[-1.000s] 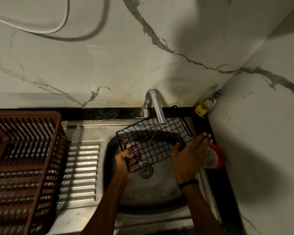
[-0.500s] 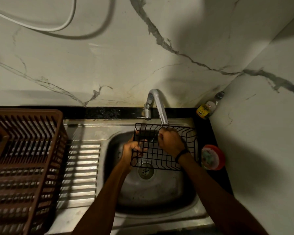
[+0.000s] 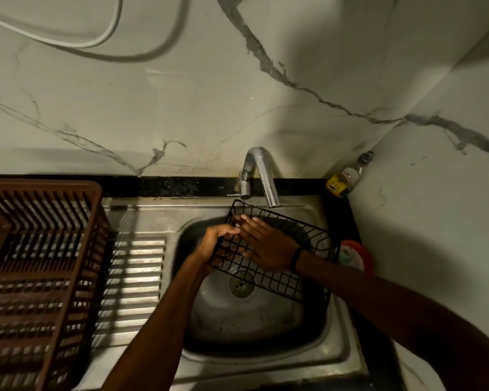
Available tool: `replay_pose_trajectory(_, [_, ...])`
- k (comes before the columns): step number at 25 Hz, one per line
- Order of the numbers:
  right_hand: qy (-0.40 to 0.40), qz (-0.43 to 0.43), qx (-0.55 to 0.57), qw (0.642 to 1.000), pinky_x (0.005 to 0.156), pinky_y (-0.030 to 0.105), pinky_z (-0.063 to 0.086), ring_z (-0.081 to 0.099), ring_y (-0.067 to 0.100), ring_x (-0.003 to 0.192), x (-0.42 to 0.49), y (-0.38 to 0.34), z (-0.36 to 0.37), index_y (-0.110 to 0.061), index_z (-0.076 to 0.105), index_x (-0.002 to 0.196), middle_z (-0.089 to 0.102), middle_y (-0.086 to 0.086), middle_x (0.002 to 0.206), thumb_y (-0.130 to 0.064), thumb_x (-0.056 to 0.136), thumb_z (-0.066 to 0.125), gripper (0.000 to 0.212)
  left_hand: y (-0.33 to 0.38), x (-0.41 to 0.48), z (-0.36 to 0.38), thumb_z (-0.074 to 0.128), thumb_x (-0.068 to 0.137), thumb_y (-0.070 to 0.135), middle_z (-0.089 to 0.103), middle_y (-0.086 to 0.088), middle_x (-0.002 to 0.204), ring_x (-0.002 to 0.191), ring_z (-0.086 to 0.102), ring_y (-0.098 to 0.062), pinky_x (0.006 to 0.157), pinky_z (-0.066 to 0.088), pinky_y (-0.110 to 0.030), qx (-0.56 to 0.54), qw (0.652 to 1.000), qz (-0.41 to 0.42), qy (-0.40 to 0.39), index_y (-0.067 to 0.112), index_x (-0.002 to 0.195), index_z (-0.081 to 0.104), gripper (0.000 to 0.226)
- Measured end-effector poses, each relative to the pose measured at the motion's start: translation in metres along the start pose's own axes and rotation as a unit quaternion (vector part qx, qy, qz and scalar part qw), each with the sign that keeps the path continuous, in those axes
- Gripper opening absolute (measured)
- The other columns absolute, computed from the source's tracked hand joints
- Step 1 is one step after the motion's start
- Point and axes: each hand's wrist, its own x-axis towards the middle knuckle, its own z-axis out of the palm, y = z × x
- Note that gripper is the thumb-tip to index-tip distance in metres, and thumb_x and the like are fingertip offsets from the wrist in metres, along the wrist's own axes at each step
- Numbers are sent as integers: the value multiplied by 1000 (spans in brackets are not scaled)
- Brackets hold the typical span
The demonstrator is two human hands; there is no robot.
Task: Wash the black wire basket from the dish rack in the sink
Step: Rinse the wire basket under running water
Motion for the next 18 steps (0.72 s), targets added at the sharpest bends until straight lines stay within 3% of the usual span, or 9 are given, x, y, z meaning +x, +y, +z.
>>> replay_pose_trajectory(3, [3, -48, -21, 999, 123, 47, 11, 7, 29, 151, 4, 1, 2, -7, 11, 156, 9, 15, 162, -57, 101, 19, 74, -1, 3, 2, 50, 92, 15, 71, -13, 87, 81, 69, -26, 66, 53, -33, -29, 999, 1, 23, 10, 92, 71, 21])
replay_pose_trajectory(6, [26, 53, 44, 997, 119, 52, 22, 11, 29, 150, 7, 3, -2, -9, 14, 155, 13, 13, 162, -58, 100, 10, 74, 4, 5, 3, 42, 92, 8, 67, -3, 64, 54, 63, -15, 44, 47, -21, -20, 1000, -1, 8, 8, 90, 67, 25])
replay_pose_trajectory(8, [20, 36, 61, 997, 118, 54, 24, 12, 33, 150, 12, -6, 5, -12, 10, 155, 13, 15, 162, -55, 101, 20, 70, 5, 7, 4, 45, 91, 8, 65, 0, 61, 60, 61, -19, 50, 47, -23, -1, 1000, -1, 12, 11, 84, 66, 23])
replay_pose_trajectory(10, [33, -17, 34, 999, 119, 52, 22, 13, 32, 150, 10, -6, 15, -13, 12, 155, 15, 15, 162, -52, 102, 26, 68, 8, 10, 5, 47, 89, 7, 69, -5, 72, 75, 61, -26, 62, 47, -28, 10, 1000, 9, 2, 12, 84, 67, 21])
replay_pose_trajectory(12, [39, 12, 50, 998, 118, 52, 23, 13, 30, 150, 7, -1, 11, -9, 16, 155, 16, 15, 161, -50, 103, 19, 67, 6, 13, 3, 48, 87, 11, 66, -4, 68, 69, 60, -23, 58, 45, -27, -6, 1000, -4, -9, 13, 82, 63, 16])
replay_pose_trajectory(15, [39, -43, 16, 998, 120, 49, 20, 12, 29, 150, -5, 7, 24, -8, 15, 155, 14, 14, 162, -46, 102, 24, 65, 4, 15, 7, 54, 76, 17, 60, -1, 63, 66, 56, -20, 58, 41, -27, 12, 1000, -10, -21, 16, 78, 60, 6])
replay_pose_trajectory(18, [51, 49, 68, 995, 117, 51, 26, 14, 30, 150, -4, -1, 23, -6, 18, 154, 11, 14, 162, -42, 103, 27, 63, -1, 21, 7, 47, 85, 8, 66, -2, 65, 64, 63, -20, 62, 40, -30, 26, 999, -17, -31, 15, 74, 60, 18])
